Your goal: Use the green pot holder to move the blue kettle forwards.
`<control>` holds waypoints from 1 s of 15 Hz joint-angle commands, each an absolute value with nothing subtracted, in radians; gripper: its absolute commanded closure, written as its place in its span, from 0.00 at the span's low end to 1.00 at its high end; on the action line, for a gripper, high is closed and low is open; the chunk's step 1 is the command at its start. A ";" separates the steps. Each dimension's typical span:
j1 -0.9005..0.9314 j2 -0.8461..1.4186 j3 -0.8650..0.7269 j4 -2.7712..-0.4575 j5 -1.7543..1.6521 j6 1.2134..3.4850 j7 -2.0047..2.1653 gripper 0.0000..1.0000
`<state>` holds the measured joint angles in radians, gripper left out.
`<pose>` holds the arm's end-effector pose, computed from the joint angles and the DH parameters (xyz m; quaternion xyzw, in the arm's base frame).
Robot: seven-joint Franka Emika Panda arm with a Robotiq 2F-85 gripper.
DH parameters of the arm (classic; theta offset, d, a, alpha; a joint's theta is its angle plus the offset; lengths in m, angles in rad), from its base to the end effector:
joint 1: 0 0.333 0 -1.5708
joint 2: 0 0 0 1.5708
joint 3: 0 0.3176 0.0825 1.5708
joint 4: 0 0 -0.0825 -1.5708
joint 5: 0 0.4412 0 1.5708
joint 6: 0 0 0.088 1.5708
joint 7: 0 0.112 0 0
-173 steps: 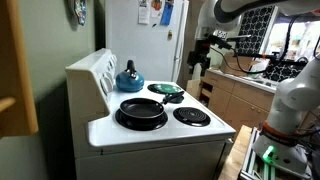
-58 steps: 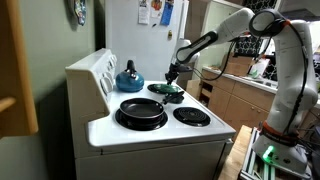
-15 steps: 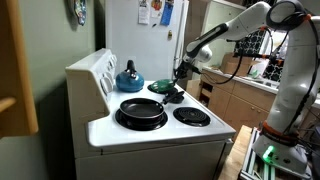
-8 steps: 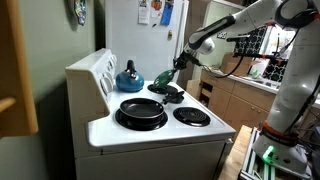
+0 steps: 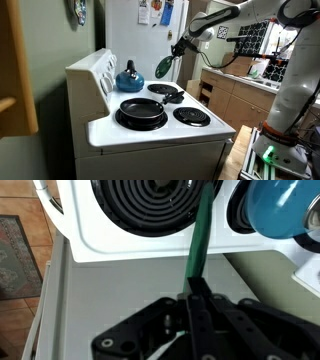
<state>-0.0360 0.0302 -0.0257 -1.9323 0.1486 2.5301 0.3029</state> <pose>0.6644 -0.0420 0.5086 -0.9331 0.2191 -0.2703 0.0907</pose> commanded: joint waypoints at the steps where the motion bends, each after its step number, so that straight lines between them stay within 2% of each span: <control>1: -0.017 0.047 -0.016 -1.839 0.097 2.464 0.323 0.99; 10: -0.005 0.043 -0.009 -1.811 0.055 2.474 0.310 0.99; 15: 0.006 -0.007 0.012 -1.803 0.183 2.510 0.282 0.99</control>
